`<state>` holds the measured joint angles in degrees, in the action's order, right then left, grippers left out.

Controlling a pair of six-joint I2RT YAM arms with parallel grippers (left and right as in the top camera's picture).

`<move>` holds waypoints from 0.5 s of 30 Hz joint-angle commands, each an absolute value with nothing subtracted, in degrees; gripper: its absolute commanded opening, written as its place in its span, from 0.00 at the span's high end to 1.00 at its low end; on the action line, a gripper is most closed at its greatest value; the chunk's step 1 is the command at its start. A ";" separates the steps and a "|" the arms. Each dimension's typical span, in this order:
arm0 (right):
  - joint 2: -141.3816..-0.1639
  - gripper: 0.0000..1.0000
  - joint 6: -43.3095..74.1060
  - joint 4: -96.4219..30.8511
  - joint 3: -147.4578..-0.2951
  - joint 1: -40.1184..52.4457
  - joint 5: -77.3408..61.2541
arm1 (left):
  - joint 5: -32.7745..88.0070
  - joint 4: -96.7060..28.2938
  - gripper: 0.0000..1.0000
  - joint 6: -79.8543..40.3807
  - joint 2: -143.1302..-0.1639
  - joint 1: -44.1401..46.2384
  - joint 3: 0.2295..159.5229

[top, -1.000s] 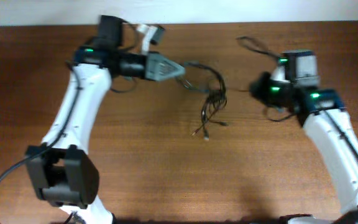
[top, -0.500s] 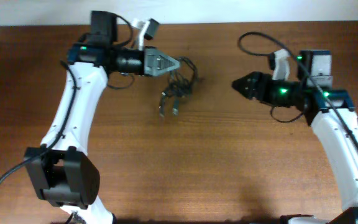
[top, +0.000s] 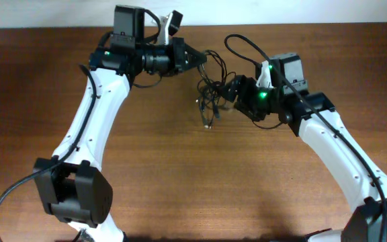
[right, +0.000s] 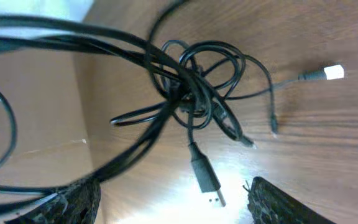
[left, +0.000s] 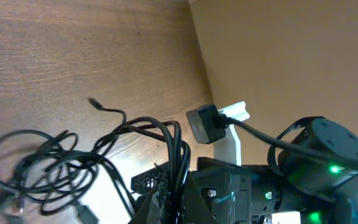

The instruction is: Untangle cables

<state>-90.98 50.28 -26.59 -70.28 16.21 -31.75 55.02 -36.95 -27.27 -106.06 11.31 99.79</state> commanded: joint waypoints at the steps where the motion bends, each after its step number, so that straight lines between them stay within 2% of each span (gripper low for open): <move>1: -93.32 0.26 53.15 -24.12 -71.05 17.54 -36.01 | 52.42 -36.69 1.00 -27.79 -104.09 12.53 100.99; 5: -98.50 0.27 55.57 -22.15 -71.05 19.16 -37.15 | 51.40 -36.69 1.00 -27.81 -104.09 12.67 100.99; 10: -100.77 0.28 58.54 -12.47 -71.07 18.74 -37.32 | 51.57 -36.69 1.00 -27.81 -104.09 12.64 100.99; 15: -97.30 0.28 55.57 -14.96 -71.07 15.22 -44.42 | 48.14 -36.49 1.00 -27.11 -104.09 7.97 100.99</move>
<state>-100.55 57.34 -13.80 -70.28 17.23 -41.25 49.23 -36.62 -27.29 -106.06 10.79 99.98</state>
